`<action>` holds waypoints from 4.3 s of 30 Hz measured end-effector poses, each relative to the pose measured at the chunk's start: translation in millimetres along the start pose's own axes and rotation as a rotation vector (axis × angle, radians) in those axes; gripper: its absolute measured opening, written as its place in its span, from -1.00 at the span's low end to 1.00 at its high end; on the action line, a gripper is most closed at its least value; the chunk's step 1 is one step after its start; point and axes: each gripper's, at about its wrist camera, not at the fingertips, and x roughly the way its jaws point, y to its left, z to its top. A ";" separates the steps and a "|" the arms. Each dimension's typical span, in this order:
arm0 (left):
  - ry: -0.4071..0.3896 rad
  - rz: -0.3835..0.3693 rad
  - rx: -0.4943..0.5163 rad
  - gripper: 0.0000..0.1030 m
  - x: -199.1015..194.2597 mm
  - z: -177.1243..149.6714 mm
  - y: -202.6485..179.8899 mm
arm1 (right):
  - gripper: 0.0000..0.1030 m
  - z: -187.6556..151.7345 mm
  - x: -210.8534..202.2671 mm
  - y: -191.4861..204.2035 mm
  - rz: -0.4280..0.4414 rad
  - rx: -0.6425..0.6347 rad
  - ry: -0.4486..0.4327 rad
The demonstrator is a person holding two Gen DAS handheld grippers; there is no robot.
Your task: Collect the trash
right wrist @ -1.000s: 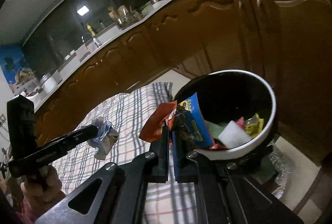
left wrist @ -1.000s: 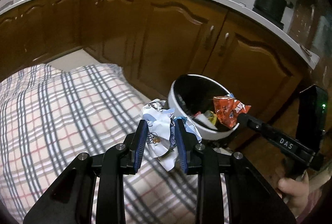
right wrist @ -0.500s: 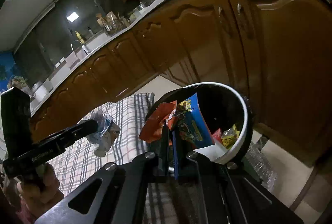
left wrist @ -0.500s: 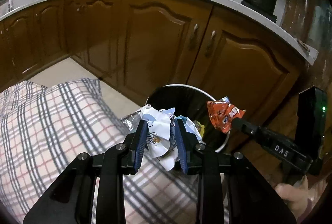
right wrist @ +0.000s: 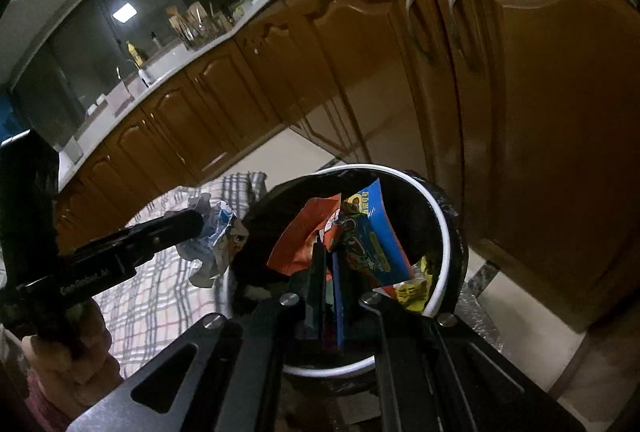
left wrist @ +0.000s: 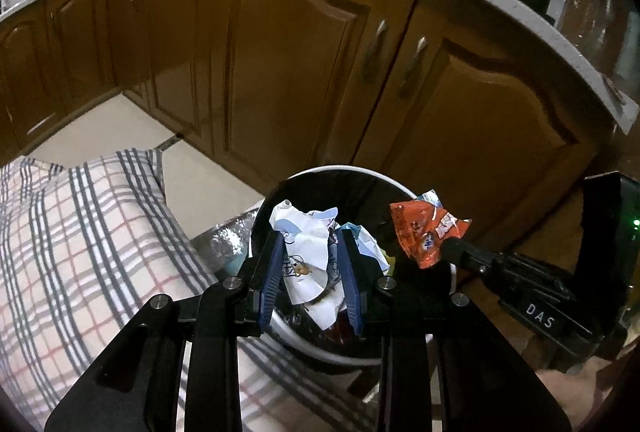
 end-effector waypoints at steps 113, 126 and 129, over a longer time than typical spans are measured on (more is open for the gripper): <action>-0.487 0.570 -0.098 1.00 -237.3 -259.2 59.6 | 1.00 -182.6 -109.1 173.2 -0.024 -0.292 -0.518; -0.486 0.578 -0.079 1.00 -238.7 -259.6 56.8 | 1.00 -183.2 -109.9 173.1 -0.025 -0.291 -0.518; -0.486 0.578 -0.074 1.00 -238.7 -260.1 56.5 | 1.00 -182.5 -110.2 172.3 -0.021 -0.288 -0.516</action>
